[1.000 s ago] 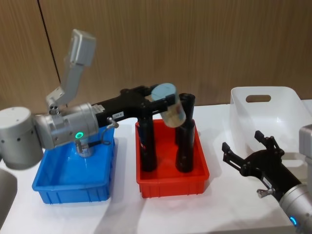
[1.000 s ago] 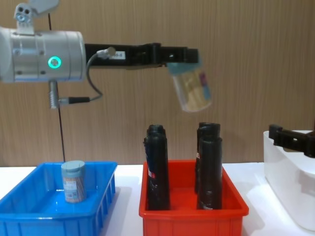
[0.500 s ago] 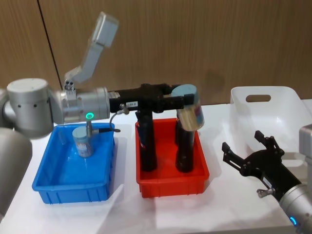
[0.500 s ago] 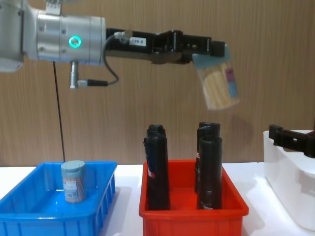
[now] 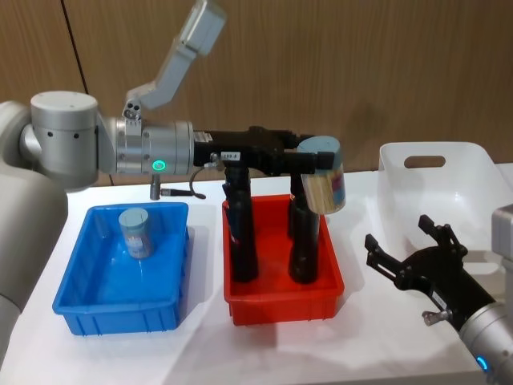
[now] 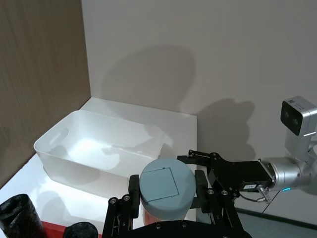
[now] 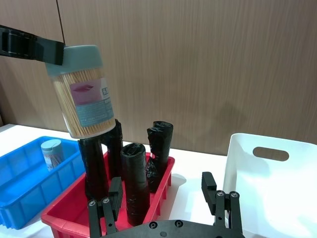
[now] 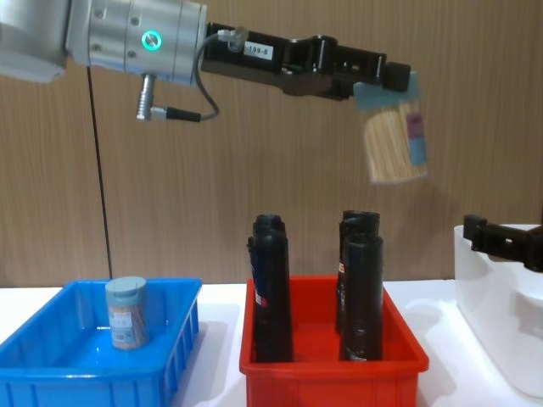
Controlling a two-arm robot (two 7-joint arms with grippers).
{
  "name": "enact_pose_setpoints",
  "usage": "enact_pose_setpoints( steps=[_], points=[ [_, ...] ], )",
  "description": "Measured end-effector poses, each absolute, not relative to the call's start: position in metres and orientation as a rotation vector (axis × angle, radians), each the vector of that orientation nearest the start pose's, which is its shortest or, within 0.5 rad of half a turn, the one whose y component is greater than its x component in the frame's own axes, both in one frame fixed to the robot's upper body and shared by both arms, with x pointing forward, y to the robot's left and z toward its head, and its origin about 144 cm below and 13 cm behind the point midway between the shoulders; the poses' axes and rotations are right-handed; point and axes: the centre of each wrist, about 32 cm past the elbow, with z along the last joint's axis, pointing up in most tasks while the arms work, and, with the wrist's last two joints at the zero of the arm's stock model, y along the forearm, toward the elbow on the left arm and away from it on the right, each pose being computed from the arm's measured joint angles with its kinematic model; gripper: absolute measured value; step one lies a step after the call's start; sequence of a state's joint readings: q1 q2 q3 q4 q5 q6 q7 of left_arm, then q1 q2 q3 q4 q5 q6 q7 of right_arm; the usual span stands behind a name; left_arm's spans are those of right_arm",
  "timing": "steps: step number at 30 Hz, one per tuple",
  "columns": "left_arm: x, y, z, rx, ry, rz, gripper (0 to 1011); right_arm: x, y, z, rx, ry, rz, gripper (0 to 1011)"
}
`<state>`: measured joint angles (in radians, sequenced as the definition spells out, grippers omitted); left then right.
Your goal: Pick the cotton swabs from the blue box and place them into the white box.
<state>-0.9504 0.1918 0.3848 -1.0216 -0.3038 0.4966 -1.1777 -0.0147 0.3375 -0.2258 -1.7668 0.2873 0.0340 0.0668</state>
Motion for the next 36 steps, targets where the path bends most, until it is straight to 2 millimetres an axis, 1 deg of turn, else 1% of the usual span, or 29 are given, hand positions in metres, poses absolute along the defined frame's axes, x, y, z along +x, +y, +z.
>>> enact_pose_setpoints(
  steps=[6,14,20,36],
  points=[
    [0.668,0.21,1.376,0.206,0.099,0.22,671,0.443,-0.237,1.189,0.026,-0.075,-1.229,1002],
    [0.664,0.207,1.381,0.227,0.05,0.248,671,0.443,-0.237,1.189,0.026,-0.075,-1.229,1002],
    [0.658,0.205,1.38,0.233,0.027,0.276,671,0.443,-0.237,1.189,0.026,-0.075,-1.229,1002],
    [0.642,0.205,1.367,0.213,0.018,0.337,671,0.443,-0.237,1.189,0.026,-0.075,-1.229,1002]
  ],
)
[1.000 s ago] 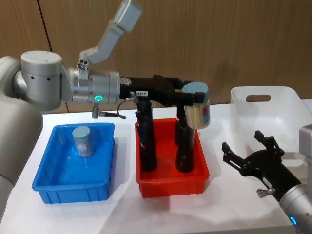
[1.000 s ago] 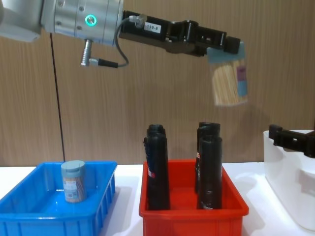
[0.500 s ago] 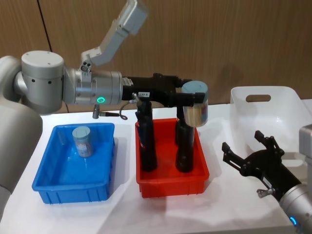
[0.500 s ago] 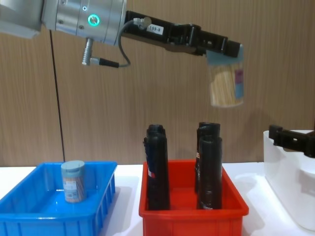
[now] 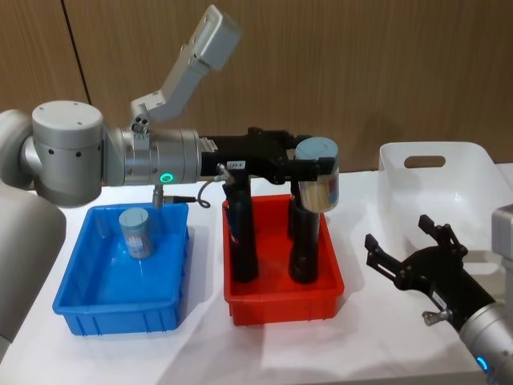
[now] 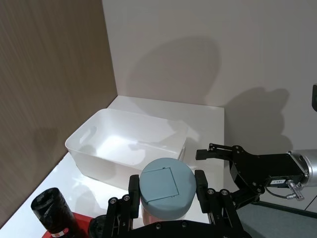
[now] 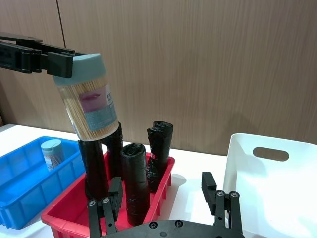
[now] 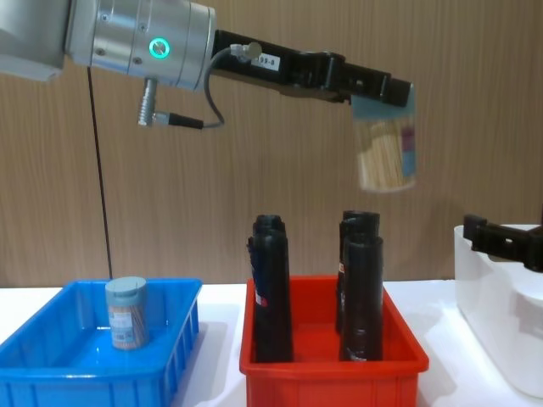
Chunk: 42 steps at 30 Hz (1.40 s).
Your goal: Pick the cotton swabs from the blue box and place them into the white box.
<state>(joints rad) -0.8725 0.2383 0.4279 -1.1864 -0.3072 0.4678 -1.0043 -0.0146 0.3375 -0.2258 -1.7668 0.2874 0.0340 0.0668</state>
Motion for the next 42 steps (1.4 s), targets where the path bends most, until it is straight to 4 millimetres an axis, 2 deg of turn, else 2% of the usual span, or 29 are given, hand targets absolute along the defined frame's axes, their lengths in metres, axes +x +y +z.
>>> enact_pose_setpoints(
  steps=[42],
  points=[
    [0.621,0.201,1.359,0.203,0.007,0.387,671,0.443,-0.237,1.189,0.026,-0.075,-1.229,1002]
  ],
)
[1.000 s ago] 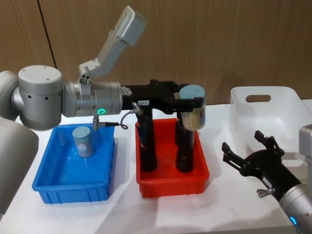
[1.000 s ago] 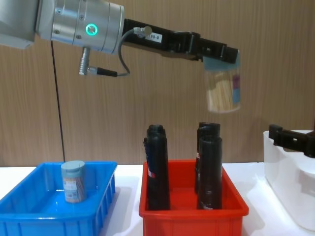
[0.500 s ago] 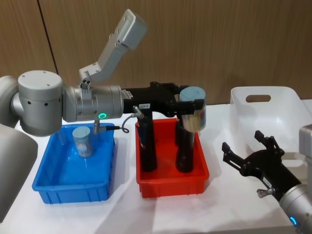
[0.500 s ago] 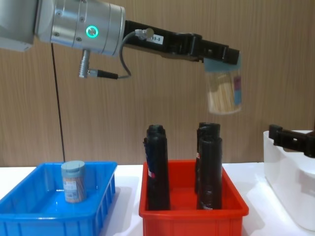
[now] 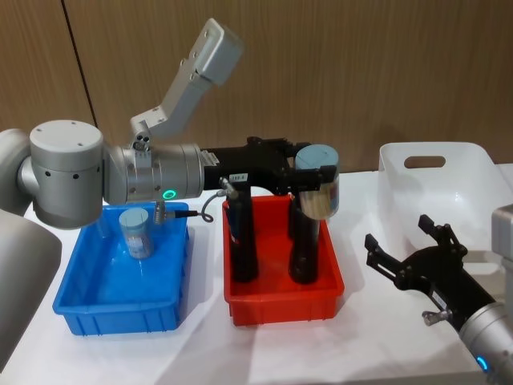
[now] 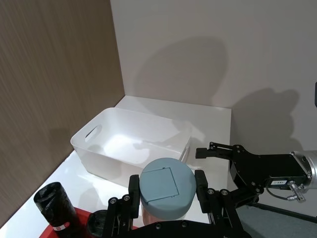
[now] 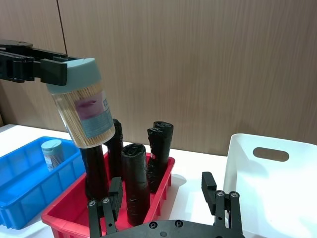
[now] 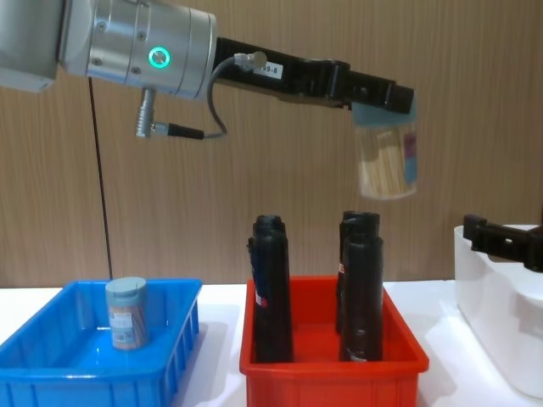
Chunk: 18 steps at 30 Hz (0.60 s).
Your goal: Pick the cotton swabs from the blue box and place them into the white box.
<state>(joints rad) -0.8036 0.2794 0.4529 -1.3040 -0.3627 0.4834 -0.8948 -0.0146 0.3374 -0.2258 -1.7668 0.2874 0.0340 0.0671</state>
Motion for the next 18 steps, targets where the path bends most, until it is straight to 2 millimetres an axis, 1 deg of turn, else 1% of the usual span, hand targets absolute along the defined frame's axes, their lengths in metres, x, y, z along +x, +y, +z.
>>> enact_pose_setpoints(
  steps=[6,18],
  points=[
    [0.62,0.2008,1.3585,0.203,0.007,0.389,671,0.4433,-0.2383,1.1898,0.023,-0.075,-1.212,1002],
    [0.6194,0.2005,1.3582,0.203,0.006,0.391,671,0.442,-0.2428,1.1966,-0.001,-0.065,-1.118,1002]
  ],
)
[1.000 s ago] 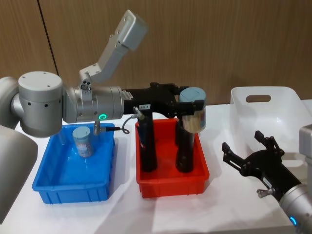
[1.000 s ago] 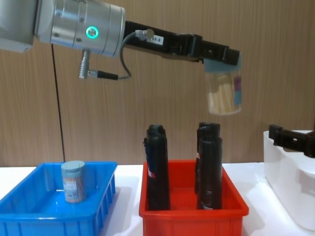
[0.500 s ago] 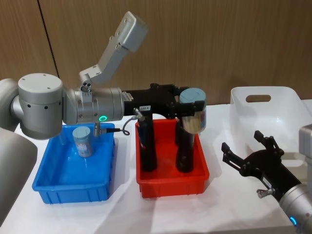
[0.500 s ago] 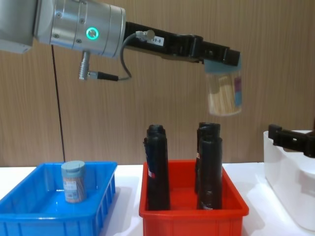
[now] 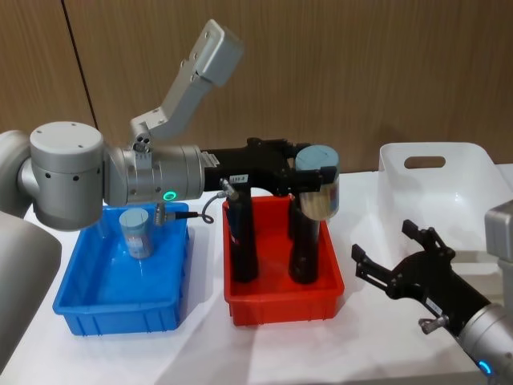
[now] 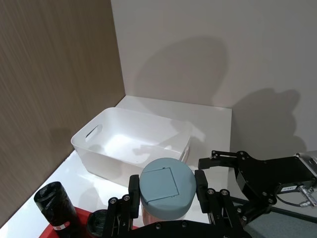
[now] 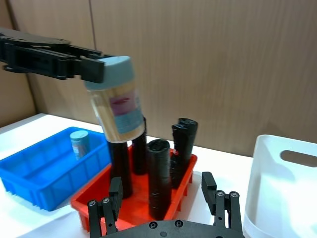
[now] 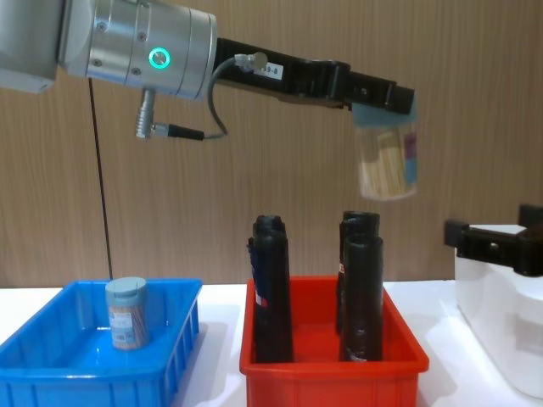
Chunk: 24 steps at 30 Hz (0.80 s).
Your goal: Pick the cotton swabs from the blue box and place them into the white box.
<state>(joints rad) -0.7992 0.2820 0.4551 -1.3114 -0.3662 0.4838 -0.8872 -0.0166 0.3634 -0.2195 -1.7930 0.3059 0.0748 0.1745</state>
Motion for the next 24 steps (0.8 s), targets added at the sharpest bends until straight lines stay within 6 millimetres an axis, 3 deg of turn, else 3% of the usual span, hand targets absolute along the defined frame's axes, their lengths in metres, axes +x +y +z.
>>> enact_pose_setpoints(
  steps=[24],
  points=[
    [0.619,0.201,1.358,0.202,0.006,0.392,671,0.448,-0.24,1.214,0.018,-0.084,-1.021,1002]
  ],
)
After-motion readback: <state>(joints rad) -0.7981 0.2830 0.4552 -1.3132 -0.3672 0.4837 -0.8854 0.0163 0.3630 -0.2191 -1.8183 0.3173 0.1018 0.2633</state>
